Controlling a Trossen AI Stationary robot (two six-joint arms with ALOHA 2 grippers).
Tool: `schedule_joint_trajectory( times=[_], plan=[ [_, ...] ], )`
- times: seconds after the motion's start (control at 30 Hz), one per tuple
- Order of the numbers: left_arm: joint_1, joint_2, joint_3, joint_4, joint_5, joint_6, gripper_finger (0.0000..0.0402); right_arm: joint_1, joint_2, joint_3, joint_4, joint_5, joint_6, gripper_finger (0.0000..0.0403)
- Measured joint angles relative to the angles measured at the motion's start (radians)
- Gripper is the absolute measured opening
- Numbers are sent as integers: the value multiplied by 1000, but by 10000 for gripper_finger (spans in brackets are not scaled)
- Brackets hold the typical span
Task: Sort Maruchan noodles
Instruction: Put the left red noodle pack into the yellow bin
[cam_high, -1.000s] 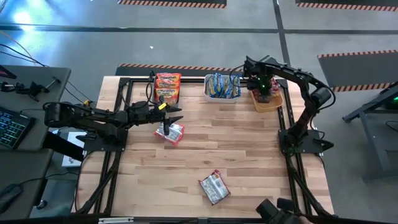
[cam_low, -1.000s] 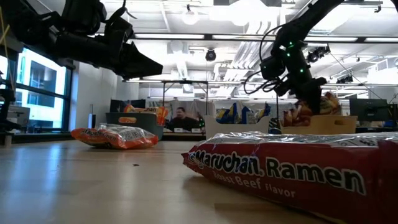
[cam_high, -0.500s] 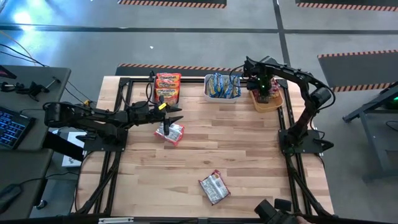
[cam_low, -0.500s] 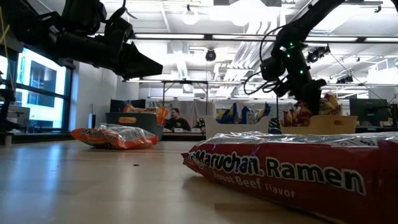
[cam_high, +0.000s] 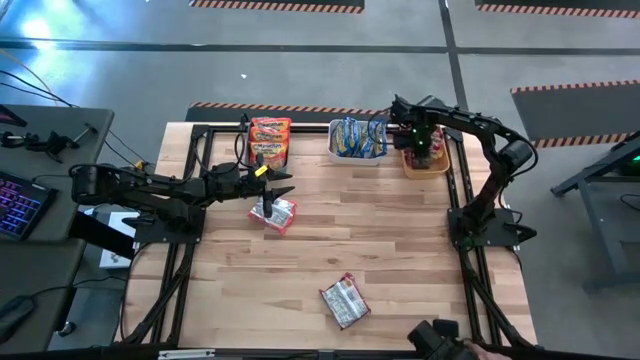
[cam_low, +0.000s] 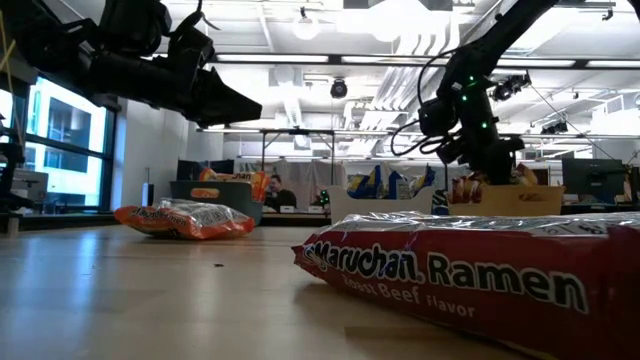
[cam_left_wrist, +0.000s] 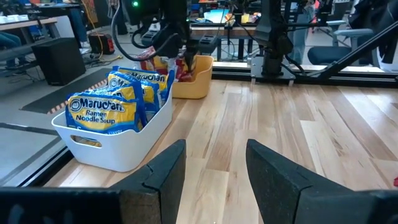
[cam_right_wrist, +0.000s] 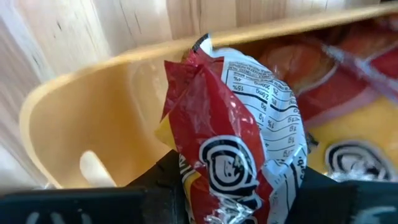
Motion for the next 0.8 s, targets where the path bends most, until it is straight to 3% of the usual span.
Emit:
schedule_joint_trajectory(
  times=[0.2, 0.57, 0.8],
  plan=[
    [0, 0, 0, 0, 0, 0, 154, 0, 0, 0, 40, -21, -15, 126],
    [0, 0, 0, 0, 0, 0, 154, 12, 0, 1, 64, 52, 81, 191],
    [0, 0, 0, 0, 0, -4, 154, 26, -8, 2, 51, 63, 123, 206]
  ],
)
